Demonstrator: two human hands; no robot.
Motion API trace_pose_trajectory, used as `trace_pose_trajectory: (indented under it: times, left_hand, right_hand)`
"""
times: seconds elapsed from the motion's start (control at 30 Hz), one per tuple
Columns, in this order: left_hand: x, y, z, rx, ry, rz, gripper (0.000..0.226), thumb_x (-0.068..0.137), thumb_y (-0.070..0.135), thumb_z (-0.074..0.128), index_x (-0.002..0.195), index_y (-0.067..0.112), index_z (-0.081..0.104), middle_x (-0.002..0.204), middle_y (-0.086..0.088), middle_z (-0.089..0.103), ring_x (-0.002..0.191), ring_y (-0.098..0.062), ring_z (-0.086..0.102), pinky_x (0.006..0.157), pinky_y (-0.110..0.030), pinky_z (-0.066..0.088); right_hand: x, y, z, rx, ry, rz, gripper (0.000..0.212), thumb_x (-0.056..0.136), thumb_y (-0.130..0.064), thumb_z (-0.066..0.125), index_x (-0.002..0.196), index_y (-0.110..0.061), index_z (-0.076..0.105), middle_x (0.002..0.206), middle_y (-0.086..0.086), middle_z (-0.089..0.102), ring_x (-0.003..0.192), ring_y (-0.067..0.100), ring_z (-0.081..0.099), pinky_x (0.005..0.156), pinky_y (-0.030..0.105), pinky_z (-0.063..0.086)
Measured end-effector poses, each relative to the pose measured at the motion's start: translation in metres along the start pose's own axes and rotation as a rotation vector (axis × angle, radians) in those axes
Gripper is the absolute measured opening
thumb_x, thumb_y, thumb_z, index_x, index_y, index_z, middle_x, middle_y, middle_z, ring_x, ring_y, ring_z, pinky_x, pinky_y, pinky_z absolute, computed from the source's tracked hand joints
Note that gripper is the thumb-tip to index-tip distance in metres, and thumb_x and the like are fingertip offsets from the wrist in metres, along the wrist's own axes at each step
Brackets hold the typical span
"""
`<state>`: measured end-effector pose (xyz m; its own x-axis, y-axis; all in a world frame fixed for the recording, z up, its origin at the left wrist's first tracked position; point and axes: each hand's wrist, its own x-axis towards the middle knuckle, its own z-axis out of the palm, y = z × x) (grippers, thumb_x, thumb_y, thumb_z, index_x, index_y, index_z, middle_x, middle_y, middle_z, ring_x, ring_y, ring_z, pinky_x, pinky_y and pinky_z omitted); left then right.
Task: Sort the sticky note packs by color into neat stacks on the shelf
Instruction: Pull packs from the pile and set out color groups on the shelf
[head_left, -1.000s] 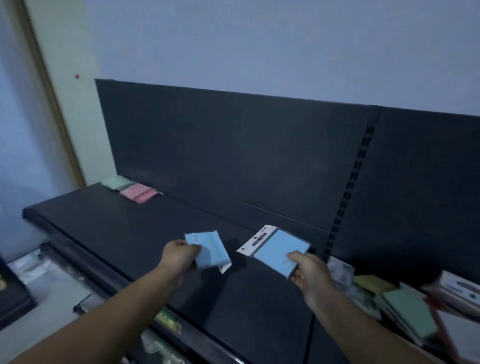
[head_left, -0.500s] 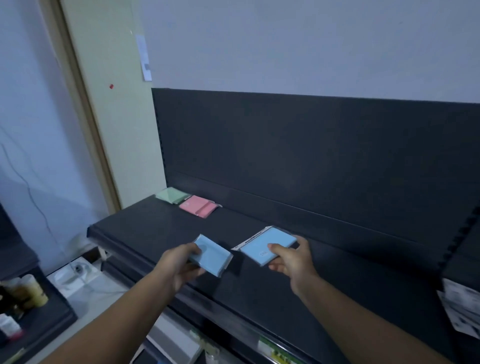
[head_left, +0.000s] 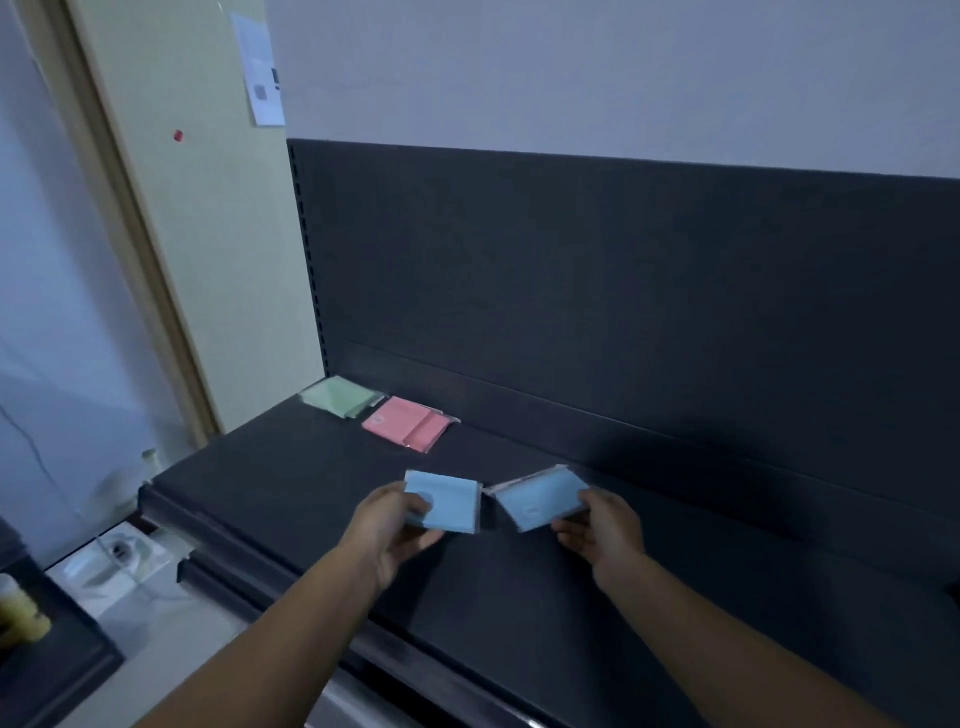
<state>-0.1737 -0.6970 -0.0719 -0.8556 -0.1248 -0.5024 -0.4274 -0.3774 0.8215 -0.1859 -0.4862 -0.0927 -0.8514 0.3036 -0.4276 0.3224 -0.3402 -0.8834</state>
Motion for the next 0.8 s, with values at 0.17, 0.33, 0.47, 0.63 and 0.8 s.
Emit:
trace_pose_trajectory:
  times: [0.17, 0.33, 0.47, 0.63, 0.8]
  left_hand:
    - [0.047, 0.012, 0.032, 0.036, -0.031, 0.015, 0.041, 0.084, -0.011, 0.043, 0.120, 0.005, 0.054, 0.106, -0.014, 0.060, 0.084, -0.023, 0.059, 0.047, -0.024, 0.055]
    - [0.086, 0.011, 0.057, 0.107, -0.035, 0.009, 0.039, 0.085, -0.010, 0.045, 0.120, 0.007, 0.052, 0.108, -0.014, 0.058, 0.081, -0.022, 0.058, 0.047, -0.024, 0.054]
    - [0.107, 0.000, 0.060, 0.343, -0.036, 0.064, 0.037, 0.079, -0.008, 0.046, 0.113, 0.005, 0.056, 0.090, -0.009, 0.062, 0.077, -0.020, 0.058, 0.059, -0.028, 0.050]
    - [0.134, -0.004, 0.057, 0.758, -0.027, 0.198, 0.049, 0.064, 0.009, 0.051, 0.112, 0.012, 0.058, 0.113, -0.009, 0.057, 0.107, -0.029, 0.054, 0.092, -0.041, 0.049]
    - [0.152, 0.000, 0.060, 0.722, -0.178, 0.231, 0.054, 0.061, -0.001, 0.044, 0.112, 0.006, 0.058, 0.114, -0.018, 0.056, 0.099, -0.028, 0.058, 0.086, -0.042, 0.054]
  right_hand:
    - [0.032, 0.000, 0.033, 0.089, -0.057, 0.107, 0.008, 0.094, -0.004, 0.041, 0.094, 0.000, 0.048, 0.082, 0.019, 0.058, 0.053, 0.025, 0.064, 0.044, 0.028, 0.055]
    - [0.053, 0.002, 0.054, 0.018, -0.110, 0.134, 0.011, 0.091, 0.001, 0.040, 0.093, -0.003, 0.049, 0.084, 0.020, 0.060, 0.065, 0.029, 0.064, 0.050, 0.029, 0.057]
    - [0.063, 0.008, 0.066, -0.187, -0.040, -0.027, 0.014, 0.091, -0.008, 0.042, 0.096, -0.006, 0.055, 0.071, 0.012, 0.058, 0.056, 0.019, 0.053, 0.043, 0.026, 0.046]
    - [0.071, 0.009, 0.077, -0.368, 0.013, -0.116, 0.017, 0.090, -0.016, 0.046, 0.087, -0.008, 0.061, 0.066, 0.009, 0.055, 0.051, 0.016, 0.048, 0.036, 0.022, 0.034]
    - [0.076, 0.011, 0.089, -0.651, 0.007, -0.185, 0.035, 0.083, -0.026, 0.052, 0.117, -0.017, 0.052, 0.105, 0.004, 0.064, 0.087, 0.019, 0.062, 0.057, 0.029, 0.051]
